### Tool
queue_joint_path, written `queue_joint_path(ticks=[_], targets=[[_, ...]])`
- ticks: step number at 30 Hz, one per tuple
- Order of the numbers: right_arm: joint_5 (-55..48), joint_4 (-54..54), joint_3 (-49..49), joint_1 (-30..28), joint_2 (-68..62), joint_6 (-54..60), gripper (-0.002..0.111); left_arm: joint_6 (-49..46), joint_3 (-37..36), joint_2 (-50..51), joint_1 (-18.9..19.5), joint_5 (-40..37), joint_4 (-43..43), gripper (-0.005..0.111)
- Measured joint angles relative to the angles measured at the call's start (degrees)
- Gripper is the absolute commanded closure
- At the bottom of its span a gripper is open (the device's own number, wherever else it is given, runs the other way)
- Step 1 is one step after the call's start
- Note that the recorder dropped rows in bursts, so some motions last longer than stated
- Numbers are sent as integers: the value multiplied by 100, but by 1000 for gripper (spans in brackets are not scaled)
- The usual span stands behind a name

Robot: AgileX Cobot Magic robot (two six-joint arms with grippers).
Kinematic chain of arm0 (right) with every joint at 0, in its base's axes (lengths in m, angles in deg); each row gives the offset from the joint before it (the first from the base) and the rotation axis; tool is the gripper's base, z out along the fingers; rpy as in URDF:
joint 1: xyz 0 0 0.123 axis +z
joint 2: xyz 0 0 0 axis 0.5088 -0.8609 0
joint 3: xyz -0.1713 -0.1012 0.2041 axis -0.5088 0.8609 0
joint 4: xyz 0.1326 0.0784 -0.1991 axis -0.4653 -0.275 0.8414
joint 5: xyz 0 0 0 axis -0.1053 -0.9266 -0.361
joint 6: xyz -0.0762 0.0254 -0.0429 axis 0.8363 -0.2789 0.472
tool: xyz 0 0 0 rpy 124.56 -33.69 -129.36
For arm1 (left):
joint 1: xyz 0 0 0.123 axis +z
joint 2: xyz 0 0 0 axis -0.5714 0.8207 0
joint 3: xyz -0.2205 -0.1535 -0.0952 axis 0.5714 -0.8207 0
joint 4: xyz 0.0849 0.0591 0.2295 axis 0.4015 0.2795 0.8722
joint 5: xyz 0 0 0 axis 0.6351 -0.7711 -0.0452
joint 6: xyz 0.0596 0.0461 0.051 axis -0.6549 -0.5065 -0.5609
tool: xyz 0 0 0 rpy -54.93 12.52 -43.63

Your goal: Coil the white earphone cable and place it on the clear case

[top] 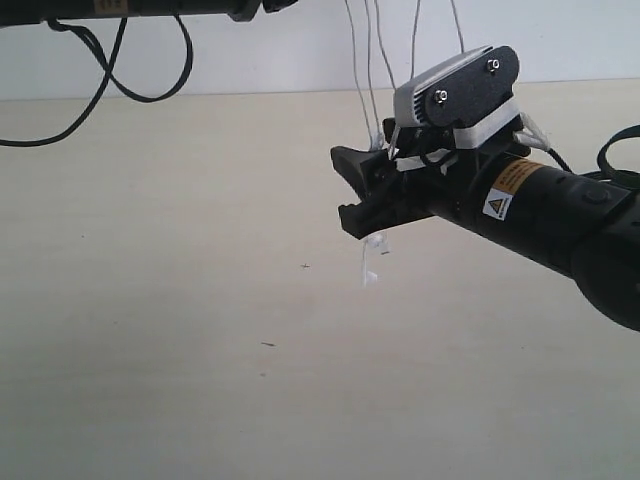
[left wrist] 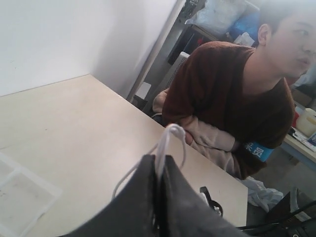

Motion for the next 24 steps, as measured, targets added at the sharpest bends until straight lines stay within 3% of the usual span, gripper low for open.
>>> queue_joint_path(ticks=[3, 8, 15, 24], targets=[[0, 0, 0, 0, 0, 0, 75, 0, 0, 0, 0, 0, -14, 107], [0, 0, 0, 0, 0, 0, 107, 0, 0, 0, 0, 0, -49, 107], [-511, 0, 0, 0, 119, 0, 108, -75, 0, 9, 0, -336, 6, 107], [-2664, 167, 0, 0, 1807, 0, 108, 461, 0, 547, 45, -657, 922, 107]])
